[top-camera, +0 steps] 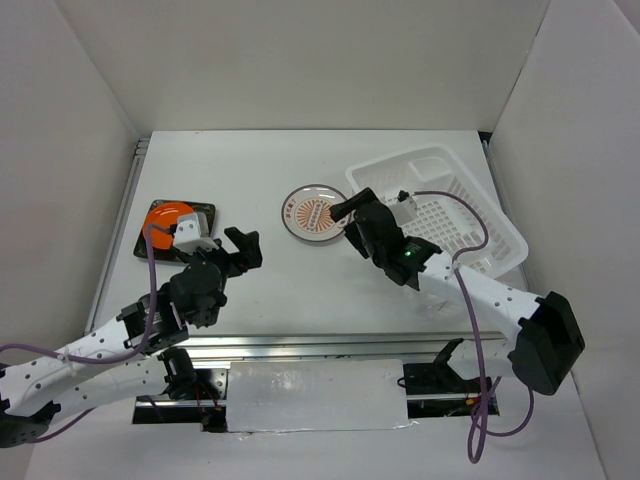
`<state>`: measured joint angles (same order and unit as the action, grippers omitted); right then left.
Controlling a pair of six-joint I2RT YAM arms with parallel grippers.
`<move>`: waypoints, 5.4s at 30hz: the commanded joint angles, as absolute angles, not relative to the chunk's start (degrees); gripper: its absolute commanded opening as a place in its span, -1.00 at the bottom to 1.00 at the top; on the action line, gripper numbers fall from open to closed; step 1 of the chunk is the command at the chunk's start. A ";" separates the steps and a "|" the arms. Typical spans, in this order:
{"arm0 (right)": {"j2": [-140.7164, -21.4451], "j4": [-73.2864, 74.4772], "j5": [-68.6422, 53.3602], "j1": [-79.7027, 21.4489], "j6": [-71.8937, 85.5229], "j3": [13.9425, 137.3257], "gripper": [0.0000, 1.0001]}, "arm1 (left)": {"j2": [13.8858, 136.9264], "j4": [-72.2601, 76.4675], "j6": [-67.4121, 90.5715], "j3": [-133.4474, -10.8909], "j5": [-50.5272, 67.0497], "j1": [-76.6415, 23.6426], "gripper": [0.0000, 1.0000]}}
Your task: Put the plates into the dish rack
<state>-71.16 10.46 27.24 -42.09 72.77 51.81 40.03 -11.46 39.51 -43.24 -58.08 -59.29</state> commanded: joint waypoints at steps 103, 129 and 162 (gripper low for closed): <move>-106.10 16.54 46.22 -48.87 89.94 71.48 -1.00 | 32.96 -14.06 45.53 -41.48 -68.47 -62.14 0.99; -52.33 2.99 25.67 -44.21 34.02 50.19 -1.00 | 50.62 -10.92 39.46 -50.02 -41.07 -53.37 0.99; -40.16 2.99 6.07 -44.03 30.94 43.24 -1.00 | 47.47 18.45 33.49 -34.82 -5.56 -40.25 0.40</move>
